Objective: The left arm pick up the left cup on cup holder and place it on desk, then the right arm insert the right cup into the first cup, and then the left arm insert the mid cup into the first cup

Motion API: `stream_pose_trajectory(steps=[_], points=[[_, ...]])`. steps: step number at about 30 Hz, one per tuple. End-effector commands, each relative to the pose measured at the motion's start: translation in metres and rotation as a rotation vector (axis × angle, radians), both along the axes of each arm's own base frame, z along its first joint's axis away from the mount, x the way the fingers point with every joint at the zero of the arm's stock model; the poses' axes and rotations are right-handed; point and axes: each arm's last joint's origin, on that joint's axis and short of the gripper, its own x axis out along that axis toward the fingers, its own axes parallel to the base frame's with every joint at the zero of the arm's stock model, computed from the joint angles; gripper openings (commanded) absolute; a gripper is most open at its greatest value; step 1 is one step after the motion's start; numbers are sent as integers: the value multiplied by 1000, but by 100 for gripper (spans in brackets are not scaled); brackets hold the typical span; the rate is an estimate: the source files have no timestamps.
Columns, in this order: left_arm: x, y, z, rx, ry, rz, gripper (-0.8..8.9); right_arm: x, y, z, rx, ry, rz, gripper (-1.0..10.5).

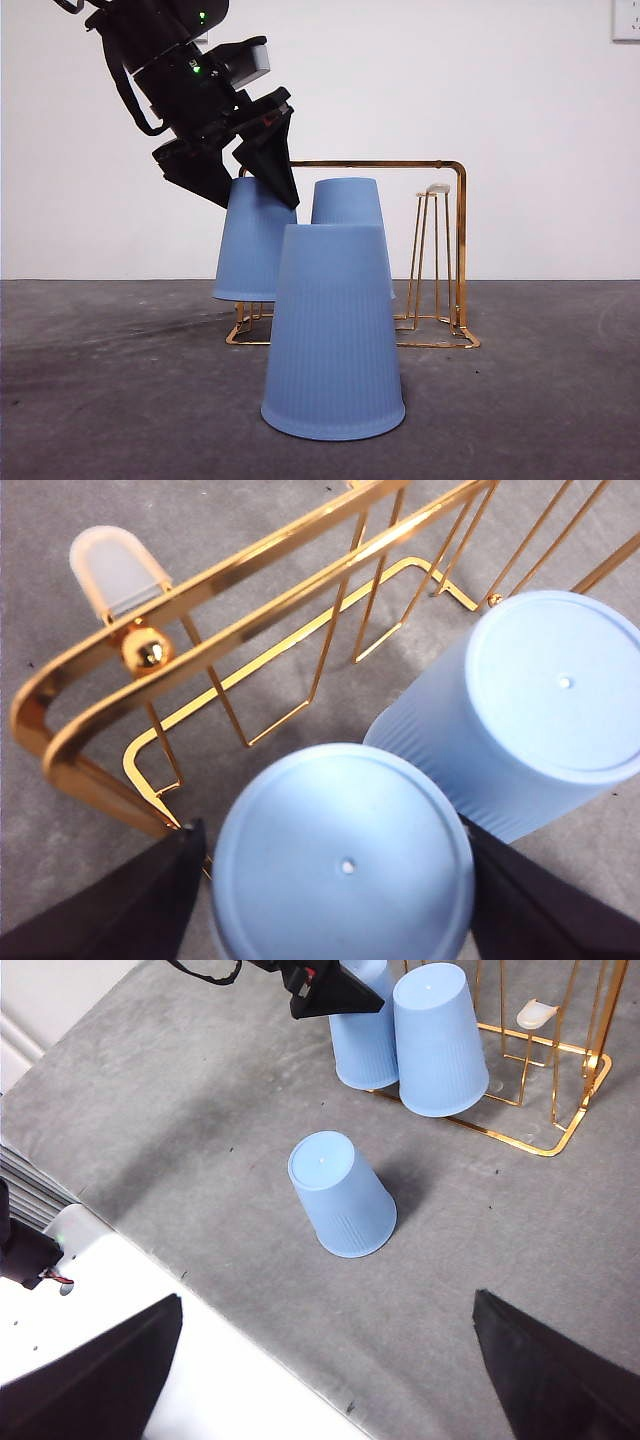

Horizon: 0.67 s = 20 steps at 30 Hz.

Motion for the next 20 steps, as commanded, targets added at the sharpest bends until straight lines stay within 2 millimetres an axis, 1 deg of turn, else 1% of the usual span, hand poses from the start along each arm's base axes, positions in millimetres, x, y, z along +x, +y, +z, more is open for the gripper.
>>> stream_pose_trajectory(steps=[1,10,14,20], points=[[4,-3,2,-2,-20,-4,298,-1,-1,6,22,-9,1,466],[4,-3,7,-7,-28,-4,300,-1,-1,5,20,-8,1,466],[3,-2,17,-11,-35,-5,300,-1,-1,5,20,-8,1,466],[-6,2,37,-32,-76,-4,300,-1,-1,5,19,-9,-2,466]])
